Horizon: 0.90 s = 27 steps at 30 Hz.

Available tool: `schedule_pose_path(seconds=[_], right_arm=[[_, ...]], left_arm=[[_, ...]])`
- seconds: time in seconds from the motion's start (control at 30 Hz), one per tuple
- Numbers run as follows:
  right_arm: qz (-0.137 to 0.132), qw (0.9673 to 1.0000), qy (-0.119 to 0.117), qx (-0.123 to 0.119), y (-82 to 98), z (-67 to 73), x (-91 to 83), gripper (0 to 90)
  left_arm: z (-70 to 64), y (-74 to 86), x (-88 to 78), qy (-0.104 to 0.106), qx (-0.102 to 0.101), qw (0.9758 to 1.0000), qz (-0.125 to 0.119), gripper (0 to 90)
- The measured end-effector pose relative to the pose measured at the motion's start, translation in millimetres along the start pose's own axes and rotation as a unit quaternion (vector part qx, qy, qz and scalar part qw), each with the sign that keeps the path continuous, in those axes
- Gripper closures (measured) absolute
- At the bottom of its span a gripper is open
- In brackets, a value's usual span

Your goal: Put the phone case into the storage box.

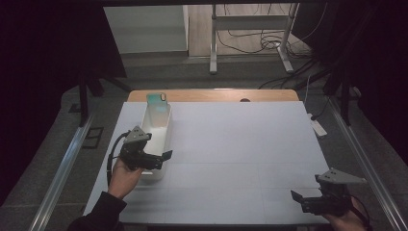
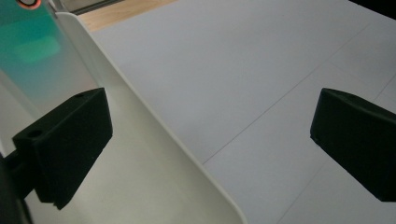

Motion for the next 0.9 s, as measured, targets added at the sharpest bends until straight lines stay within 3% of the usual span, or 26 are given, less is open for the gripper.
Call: schedule_pose_path(seconds=[0.9], right_arm=[[0.001,1.0,-0.003,0.004,0.1,-0.3,0.5,0.0]], left_arm=[[-7.1,27.6,-32.1,-0.019,-0.008,0.9997,-0.011,0.0]])
Point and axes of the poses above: each handheld gripper's, and its own axes: x roughly forward along the jaws, y roughly out of its underside, z roughly to its left, the point moved 7 cm from there along x, roughly forward along the jaws, and after that the axes turned 10 degrees about -x, right-handed, at the moved point
